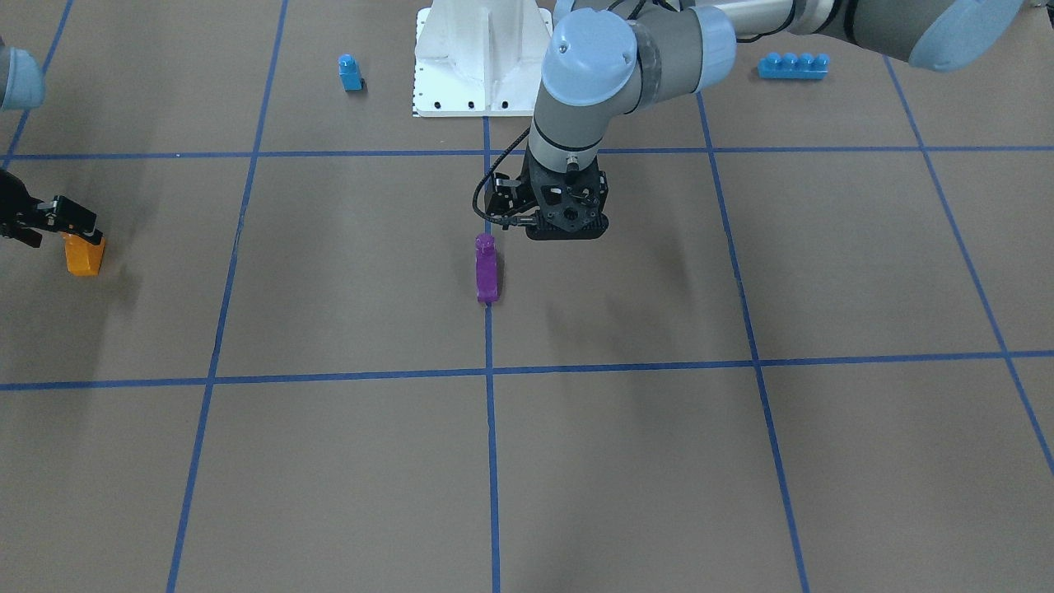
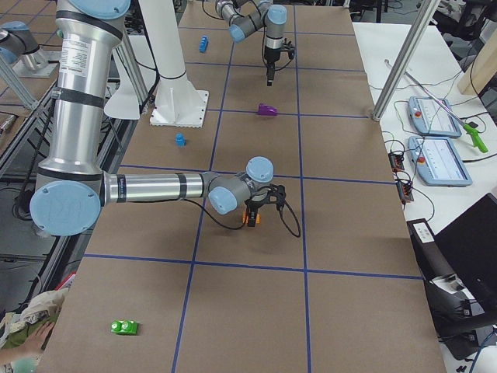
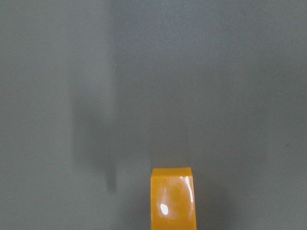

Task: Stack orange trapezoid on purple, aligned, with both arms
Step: 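Raise the left gripper while the right gripper grasps the orange trapezoid block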

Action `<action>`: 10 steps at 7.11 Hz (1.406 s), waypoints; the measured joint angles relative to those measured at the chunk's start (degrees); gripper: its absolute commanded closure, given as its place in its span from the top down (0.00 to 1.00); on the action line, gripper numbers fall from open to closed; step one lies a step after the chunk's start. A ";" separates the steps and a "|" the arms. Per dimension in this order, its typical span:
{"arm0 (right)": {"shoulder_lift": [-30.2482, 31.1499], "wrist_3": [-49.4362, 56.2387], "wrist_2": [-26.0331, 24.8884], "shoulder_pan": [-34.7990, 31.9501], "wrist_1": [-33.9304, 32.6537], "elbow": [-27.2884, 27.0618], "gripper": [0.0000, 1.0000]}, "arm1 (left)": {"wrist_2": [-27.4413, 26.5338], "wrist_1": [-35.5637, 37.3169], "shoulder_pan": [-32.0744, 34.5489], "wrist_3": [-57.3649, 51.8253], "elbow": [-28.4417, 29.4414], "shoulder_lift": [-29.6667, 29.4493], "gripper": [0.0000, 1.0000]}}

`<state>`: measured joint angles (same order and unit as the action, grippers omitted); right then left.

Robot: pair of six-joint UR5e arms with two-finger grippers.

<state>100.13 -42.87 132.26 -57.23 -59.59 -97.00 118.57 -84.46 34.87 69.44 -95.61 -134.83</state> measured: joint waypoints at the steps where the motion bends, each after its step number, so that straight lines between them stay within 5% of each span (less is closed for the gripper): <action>1: 0.10 0.36 -0.36 0.79 0.55 0.69 0.98 | -0.05 0.00 0.01 0.01 -0.01 0.00 1.00; 4: 0.35 4.30 -2.44 2.46 1.03 2.22 0.80 | -0.11 0.00 0.02 0.13 0.01 0.01 1.00; 8: -0.85 4.50 -2.64 2.71 0.95 2.66 0.77 | -0.17 0.00 0.02 0.17 -0.02 0.08 1.00; 10: -1.71 4.39 -2.70 2.73 0.89 3.01 0.66 | -0.18 0.00 0.02 0.17 -0.10 0.44 1.00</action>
<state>98.43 -38.48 129.56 -54.50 -58.70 -93.99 118.39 -84.46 34.89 69.61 -95.71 -134.39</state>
